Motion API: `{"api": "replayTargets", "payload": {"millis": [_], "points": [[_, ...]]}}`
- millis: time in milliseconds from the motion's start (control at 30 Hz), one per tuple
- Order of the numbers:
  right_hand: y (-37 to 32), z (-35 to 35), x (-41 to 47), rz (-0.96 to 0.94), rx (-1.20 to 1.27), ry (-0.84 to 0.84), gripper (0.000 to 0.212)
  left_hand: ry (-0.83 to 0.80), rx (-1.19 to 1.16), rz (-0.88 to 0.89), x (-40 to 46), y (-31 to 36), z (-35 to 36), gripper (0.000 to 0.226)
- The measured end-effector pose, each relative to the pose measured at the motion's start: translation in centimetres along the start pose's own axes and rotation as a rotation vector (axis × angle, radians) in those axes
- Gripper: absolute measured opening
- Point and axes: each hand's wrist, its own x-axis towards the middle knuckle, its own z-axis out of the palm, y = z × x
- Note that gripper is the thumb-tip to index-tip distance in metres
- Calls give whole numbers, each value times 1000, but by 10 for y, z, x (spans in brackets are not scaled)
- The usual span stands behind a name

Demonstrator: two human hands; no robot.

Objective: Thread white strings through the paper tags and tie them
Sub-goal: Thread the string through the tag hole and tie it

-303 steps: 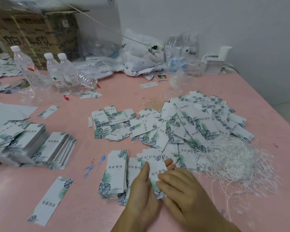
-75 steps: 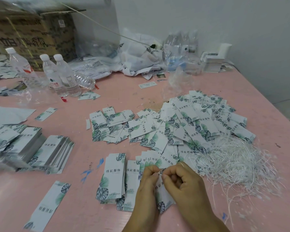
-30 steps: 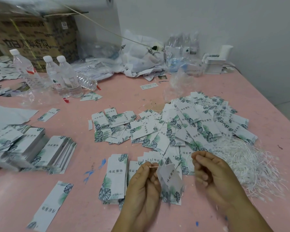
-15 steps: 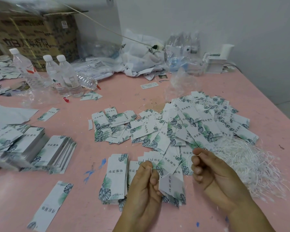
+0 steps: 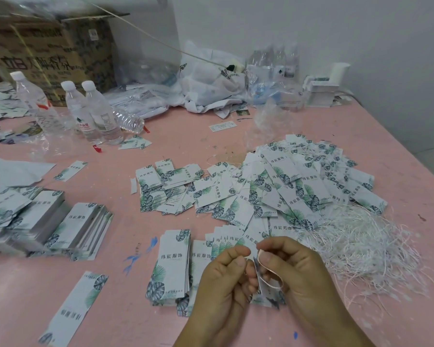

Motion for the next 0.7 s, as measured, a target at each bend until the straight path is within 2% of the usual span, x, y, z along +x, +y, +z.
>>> {"api": "replayTargets", "payload": {"millis": [133,233,333,467,600,700], "points": [[-4,0,-1,-46,-67,10,17,-18,12,8,-2,1,-2,10],[-4,1,-1,-35,-16,8,11,-33,39,18,-5,3,0,30],[-4,1,-1,-61,-71,22,10,-42,36,18,-6,5,2,49],[-8,-1,-1,-49,-91,-2,13,-22,28,16,-5,5,1,42],[-9,-2,0,-62,-126,-4,10,-20,50,24,-3,4,-1,53],[-8,-2,0,-87,-200,-1,12,-29,67,29,-3,4,-1,47]]}}
